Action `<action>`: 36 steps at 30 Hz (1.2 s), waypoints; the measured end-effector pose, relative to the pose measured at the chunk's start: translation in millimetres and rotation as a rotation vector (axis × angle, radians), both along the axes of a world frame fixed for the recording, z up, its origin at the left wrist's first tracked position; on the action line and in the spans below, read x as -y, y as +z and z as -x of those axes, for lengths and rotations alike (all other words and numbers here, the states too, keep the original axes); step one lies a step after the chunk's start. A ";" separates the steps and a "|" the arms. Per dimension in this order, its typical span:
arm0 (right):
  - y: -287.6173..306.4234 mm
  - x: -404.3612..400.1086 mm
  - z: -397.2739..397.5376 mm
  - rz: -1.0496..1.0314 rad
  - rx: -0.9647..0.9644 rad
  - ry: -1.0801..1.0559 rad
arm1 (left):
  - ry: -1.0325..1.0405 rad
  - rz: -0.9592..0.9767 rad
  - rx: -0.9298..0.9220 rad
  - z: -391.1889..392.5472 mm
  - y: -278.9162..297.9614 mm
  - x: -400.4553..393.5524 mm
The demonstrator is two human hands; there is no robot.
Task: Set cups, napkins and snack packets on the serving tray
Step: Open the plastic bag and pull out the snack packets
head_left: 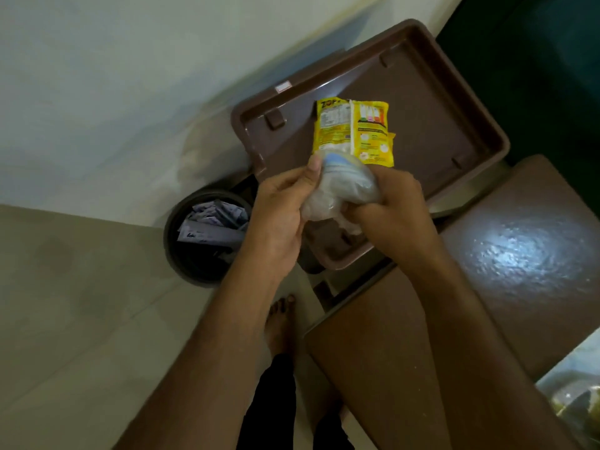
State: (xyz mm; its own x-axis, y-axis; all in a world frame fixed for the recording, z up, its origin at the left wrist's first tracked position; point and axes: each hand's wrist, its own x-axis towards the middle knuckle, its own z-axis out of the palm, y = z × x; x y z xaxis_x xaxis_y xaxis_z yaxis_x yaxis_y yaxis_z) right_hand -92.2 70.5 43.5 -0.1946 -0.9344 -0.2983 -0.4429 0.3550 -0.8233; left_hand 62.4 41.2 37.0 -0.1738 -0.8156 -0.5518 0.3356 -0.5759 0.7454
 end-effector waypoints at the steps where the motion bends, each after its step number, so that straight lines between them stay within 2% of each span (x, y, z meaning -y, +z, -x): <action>1: 1.1 2.9 -8.2 -0.033 0.080 -0.010 | 0.070 -0.002 0.036 -5.4 -1.5 -0.8; 4: 1.7 7.6 -32.3 -0.127 0.244 -0.091 | 0.158 0.008 0.105 -28.2 -3.7 -0.6; 8: -1.2 14.1 -61.0 -0.091 0.248 -0.209 | -0.057 0.021 0.046 -71.8 -6.9 -2.6; 9: -3.7 16.8 -69.2 -0.059 0.227 -0.220 | -0.050 -0.006 0.027 -78.7 -10.1 -5.1; 13: -16.3 20.5 -123.8 -0.005 0.138 -0.117 | 0.278 -0.220 0.034 -105.3 -45.3 -15.3; 17: -37.3 11.5 -169.5 0.036 0.140 -0.057 | 0.582 -0.438 0.021 -134.4 -83.7 -17.7; 22: -75.8 9.4 -203.9 -0.015 0.046 -0.045 | 0.768 -0.695 -0.161 -153.3 -113.4 -28.8; 28: -121.8 9.8 -223.9 -0.189 0.040 -0.100 | 0.819 -0.763 -0.226 -158.5 -137.9 -36.7; 32: -140.4 10.1 -225.9 -0.248 0.008 -0.083 | 0.777 -0.771 -0.206 -165.8 -144.2 -35.1; 36: -155.5 13.3 -228.5 -0.418 0.036 -0.039 | 0.647 -0.751 -0.191 -174.1 -157.0 -43.6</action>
